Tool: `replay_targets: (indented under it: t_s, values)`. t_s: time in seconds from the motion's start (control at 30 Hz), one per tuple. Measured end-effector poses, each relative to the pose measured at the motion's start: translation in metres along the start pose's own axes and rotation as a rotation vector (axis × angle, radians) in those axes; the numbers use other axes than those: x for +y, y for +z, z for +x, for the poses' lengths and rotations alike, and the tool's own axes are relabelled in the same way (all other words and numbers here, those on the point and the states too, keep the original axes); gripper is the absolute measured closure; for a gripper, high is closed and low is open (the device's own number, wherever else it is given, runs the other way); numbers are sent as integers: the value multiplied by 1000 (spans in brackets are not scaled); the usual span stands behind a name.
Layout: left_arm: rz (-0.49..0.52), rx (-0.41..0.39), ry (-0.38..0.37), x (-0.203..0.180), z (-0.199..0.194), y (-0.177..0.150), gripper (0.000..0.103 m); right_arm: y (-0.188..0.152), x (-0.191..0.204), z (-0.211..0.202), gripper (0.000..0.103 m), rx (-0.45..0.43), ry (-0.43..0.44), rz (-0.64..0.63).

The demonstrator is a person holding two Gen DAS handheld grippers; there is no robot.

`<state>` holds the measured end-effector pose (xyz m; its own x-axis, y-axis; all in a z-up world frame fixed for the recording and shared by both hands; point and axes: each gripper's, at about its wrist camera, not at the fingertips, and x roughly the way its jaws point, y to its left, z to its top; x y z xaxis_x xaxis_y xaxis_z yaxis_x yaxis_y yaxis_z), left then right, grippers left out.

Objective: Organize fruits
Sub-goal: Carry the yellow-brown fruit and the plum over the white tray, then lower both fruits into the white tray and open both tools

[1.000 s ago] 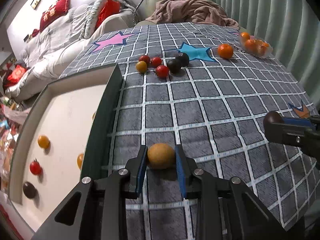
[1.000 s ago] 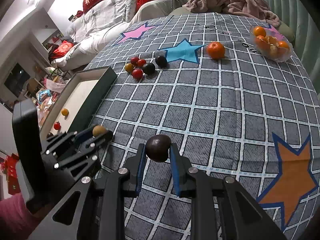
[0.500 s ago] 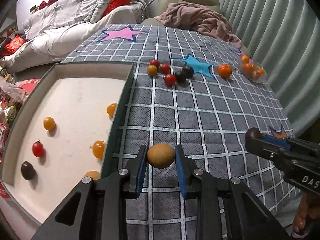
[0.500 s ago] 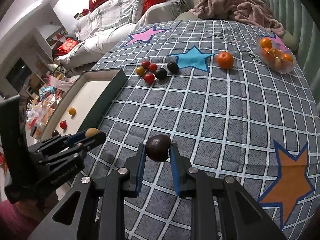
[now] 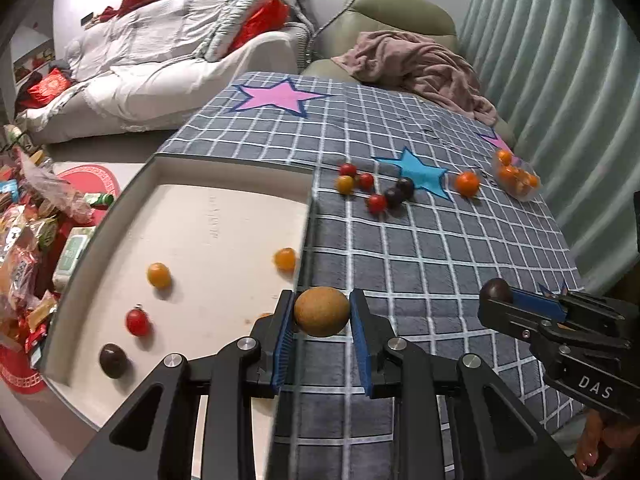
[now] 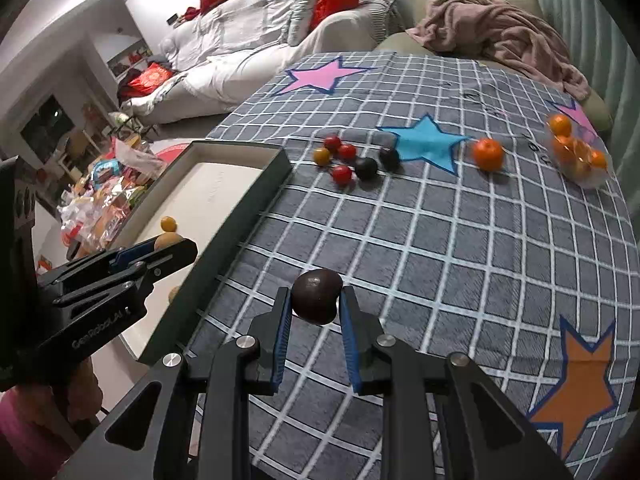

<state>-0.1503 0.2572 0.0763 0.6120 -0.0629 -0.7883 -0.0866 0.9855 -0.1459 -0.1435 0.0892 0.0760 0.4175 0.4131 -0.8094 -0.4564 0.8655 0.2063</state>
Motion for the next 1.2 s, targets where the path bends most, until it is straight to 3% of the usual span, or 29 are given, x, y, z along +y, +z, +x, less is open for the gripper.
replay_targets:
  t_s: [0.47,0.77,1.2]
  values:
    - [-62,24,90,48,12,6,74,29,45,29,77,46,29,-87]
    - [-79,24,145,78,26,34,74,64,70,60,77,76,50,-142]
    - [-110,140,234,102,84,60,74,106,93,126,77,136,56,-187]
